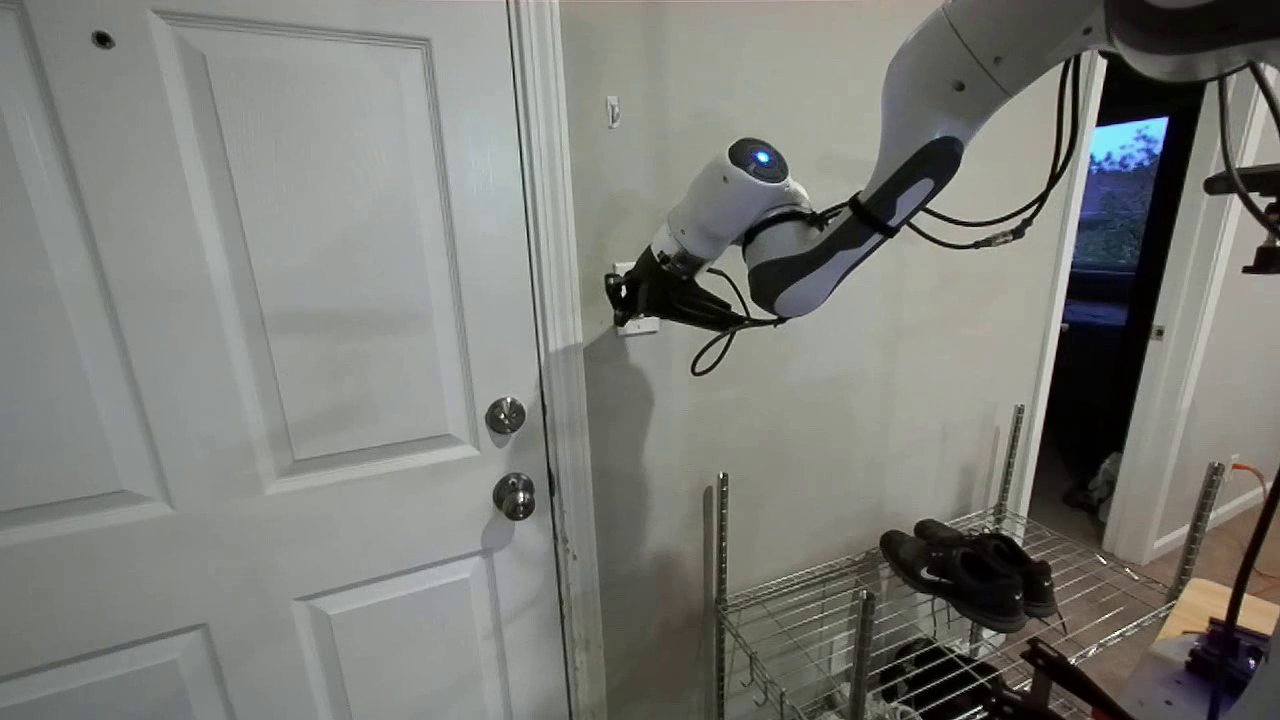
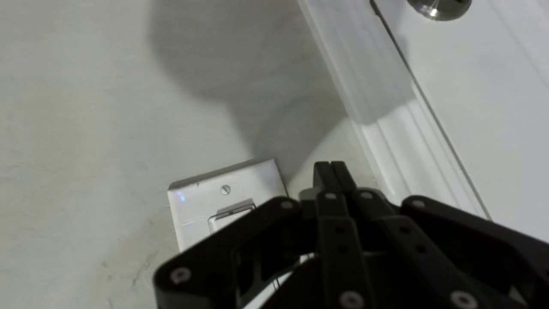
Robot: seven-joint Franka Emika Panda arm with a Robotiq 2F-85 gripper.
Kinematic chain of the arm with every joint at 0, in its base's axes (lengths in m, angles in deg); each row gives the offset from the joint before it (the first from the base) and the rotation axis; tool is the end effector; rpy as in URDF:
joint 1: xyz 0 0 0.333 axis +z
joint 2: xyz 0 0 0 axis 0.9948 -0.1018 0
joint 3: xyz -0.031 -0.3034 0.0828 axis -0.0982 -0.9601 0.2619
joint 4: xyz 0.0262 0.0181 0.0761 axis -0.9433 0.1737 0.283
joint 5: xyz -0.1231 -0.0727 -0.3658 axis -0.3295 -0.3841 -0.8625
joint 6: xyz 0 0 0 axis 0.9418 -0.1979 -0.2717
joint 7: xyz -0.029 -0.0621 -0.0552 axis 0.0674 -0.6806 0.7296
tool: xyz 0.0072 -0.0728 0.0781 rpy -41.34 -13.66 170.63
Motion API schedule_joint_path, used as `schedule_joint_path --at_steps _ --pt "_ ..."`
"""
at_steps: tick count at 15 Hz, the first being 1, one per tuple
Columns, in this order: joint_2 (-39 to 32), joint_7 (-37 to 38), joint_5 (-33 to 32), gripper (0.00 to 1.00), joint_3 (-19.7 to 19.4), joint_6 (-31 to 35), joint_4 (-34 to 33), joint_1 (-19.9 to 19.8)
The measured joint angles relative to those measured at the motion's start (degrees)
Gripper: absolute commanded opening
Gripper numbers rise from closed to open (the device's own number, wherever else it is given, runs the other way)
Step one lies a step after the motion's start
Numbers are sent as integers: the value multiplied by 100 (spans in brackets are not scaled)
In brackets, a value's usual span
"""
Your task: Turn off the light switch
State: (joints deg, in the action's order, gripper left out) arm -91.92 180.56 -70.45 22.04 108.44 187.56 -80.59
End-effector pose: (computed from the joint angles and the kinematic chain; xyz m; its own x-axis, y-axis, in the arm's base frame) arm 0.6267 0.1643 0.4208 0.5706 -0.3601 0.7380 -0.1700 -0.9311 -0.3229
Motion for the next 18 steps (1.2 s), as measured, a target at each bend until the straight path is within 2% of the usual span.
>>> schedule_joint_path --at_steps 3,10,18 --pt "-248 685 -526 2 -275 -342 -315 352" --pt "-465 1331 -722 1 -509 -703 -338 585" --pt "-413 3005 -2131 2 -891 -915 -654 770"
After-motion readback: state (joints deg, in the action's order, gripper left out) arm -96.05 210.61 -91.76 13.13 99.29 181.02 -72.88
